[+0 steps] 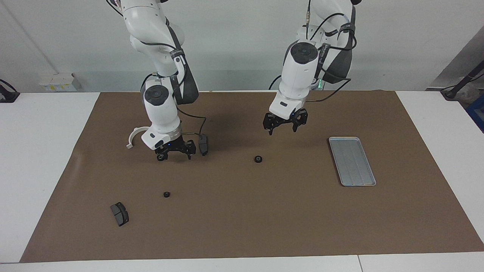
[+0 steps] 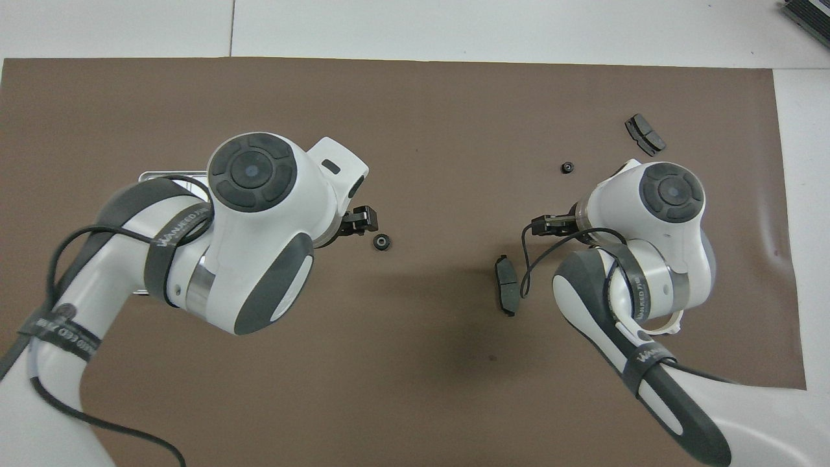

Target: Pick bearing gear from pile to tray

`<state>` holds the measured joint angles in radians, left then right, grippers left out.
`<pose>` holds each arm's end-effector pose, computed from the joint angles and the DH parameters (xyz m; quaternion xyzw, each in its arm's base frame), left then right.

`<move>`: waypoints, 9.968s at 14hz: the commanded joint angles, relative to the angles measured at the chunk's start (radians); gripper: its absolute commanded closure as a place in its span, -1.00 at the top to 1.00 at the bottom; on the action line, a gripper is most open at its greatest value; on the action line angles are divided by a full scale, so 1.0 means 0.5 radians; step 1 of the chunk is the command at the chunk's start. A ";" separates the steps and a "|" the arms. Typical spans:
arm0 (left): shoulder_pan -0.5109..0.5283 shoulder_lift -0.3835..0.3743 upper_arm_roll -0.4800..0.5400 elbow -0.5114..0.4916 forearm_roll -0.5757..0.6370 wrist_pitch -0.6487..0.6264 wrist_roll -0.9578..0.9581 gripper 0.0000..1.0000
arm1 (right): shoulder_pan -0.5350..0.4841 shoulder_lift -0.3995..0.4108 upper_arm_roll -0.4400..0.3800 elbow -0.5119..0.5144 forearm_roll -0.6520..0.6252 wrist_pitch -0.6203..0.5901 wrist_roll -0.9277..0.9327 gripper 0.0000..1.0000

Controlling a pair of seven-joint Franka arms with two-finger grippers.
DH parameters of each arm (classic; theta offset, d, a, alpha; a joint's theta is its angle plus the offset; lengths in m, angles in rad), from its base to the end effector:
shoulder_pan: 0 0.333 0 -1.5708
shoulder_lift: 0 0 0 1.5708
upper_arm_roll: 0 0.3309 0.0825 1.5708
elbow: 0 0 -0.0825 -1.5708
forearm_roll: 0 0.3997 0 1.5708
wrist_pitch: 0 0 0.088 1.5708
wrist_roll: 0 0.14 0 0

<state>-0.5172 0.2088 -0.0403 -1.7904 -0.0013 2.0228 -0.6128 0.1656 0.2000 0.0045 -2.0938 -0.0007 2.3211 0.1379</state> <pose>0.5423 -0.3368 0.4108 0.9995 0.0284 0.0073 0.0105 0.5841 0.1003 0.3008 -0.9998 -0.0163 -0.0135 0.0023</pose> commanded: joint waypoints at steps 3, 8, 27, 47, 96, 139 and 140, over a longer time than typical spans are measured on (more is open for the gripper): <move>-0.042 0.294 0.035 -0.009 -0.010 0.491 -0.078 1.00 | -0.181 -0.096 0.031 -0.251 0.130 0.238 -0.444 1.00; -0.030 0.359 0.032 -0.015 -0.019 0.621 -0.029 0.82 | -0.227 -0.109 0.031 -0.405 0.130 0.441 -0.530 1.00; -0.186 0.463 0.031 -0.125 -0.025 0.630 0.121 0.21 | -0.120 -0.078 0.043 -0.200 0.130 0.294 -0.310 -1.00; 0.542 0.338 0.038 0.203 -0.028 0.103 0.518 -0.75 | 0.337 0.118 0.052 0.101 0.256 0.315 0.625 -1.00; -0.177 0.432 0.035 -0.116 -0.166 0.747 0.100 0.23 | -0.116 0.803 0.043 1.018 -0.081 -0.105 -0.055 -0.68; 1.126 0.040 0.056 -0.297 -0.145 -0.109 1.575 -0.48 | 0.921 0.526 0.074 0.598 -0.075 0.211 1.461 0.34; 1.129 0.037 0.056 -0.303 -0.145 -0.112 1.575 -0.38 | 0.918 0.520 0.074 0.607 -0.081 0.208 1.455 0.55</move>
<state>0.0403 0.2861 -0.0019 -1.8695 -0.0713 1.9453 0.1503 0.6288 0.4662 0.0432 -1.7882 -0.0255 2.4156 0.8584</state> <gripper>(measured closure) 0.643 0.502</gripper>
